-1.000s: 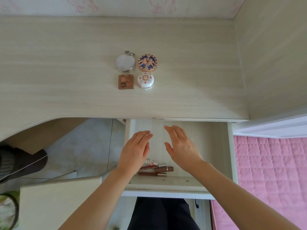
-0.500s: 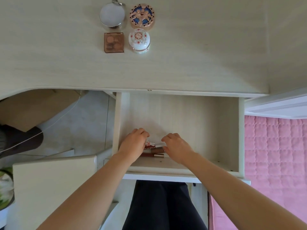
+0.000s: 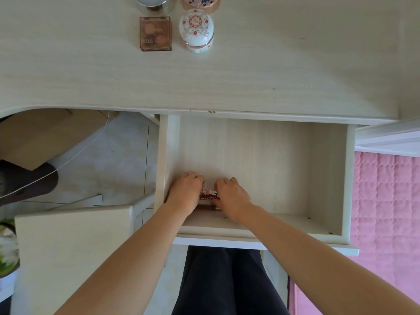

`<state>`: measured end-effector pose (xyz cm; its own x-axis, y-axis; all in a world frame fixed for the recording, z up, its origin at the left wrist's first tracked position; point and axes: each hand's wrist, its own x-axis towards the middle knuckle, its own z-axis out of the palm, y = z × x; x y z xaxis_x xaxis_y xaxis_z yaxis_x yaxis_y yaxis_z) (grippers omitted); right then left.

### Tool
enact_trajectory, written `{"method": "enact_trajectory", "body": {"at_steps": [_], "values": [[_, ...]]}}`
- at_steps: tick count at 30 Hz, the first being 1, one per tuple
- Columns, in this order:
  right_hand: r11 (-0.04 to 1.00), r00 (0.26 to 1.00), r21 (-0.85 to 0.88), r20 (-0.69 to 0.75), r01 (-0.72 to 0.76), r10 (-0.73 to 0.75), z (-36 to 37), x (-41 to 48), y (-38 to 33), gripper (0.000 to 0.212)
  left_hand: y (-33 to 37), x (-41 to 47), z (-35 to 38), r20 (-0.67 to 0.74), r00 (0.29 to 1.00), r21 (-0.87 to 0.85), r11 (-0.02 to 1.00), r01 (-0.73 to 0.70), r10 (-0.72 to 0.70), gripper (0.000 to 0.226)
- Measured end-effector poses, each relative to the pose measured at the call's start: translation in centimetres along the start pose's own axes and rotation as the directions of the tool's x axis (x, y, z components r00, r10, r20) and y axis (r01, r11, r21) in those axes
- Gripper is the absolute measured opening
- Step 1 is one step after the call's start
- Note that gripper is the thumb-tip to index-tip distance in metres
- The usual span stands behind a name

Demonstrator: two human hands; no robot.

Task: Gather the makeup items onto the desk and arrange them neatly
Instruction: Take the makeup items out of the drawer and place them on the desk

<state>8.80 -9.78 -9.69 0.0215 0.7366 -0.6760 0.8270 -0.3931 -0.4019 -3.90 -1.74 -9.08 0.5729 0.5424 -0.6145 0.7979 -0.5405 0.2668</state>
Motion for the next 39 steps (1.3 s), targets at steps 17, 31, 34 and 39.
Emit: {"method": "enact_trajectory", "body": {"at_steps": [17,31,34,39], "values": [[0.978,0.992,0.194,0.112,-0.081,0.06,-0.1,0.9,0.7,0.027,-0.1,0.2,-0.3,0.139,0.99,-0.012,1.0,0.015,-0.013,0.026],[0.966,0.983,0.23,0.164,-0.12,0.083,-3.3,-0.4,4.6,0.023,0.2,0.0,-0.7,0.064,0.996,-0.236,0.969,0.071,-0.057,0.022],[0.935,0.979,0.297,0.122,-0.191,0.161,-3.2,-1.0,5.5,0.022,0.5,0.0,-0.5,0.067,0.993,-0.328,0.938,0.112,-0.095,0.017],[0.937,0.978,0.28,0.047,-0.21,0.205,-1.7,-1.4,5.8,0.012,0.4,-0.3,-0.1,0.145,0.984,-0.358,0.921,0.152,-0.106,0.016]]}}
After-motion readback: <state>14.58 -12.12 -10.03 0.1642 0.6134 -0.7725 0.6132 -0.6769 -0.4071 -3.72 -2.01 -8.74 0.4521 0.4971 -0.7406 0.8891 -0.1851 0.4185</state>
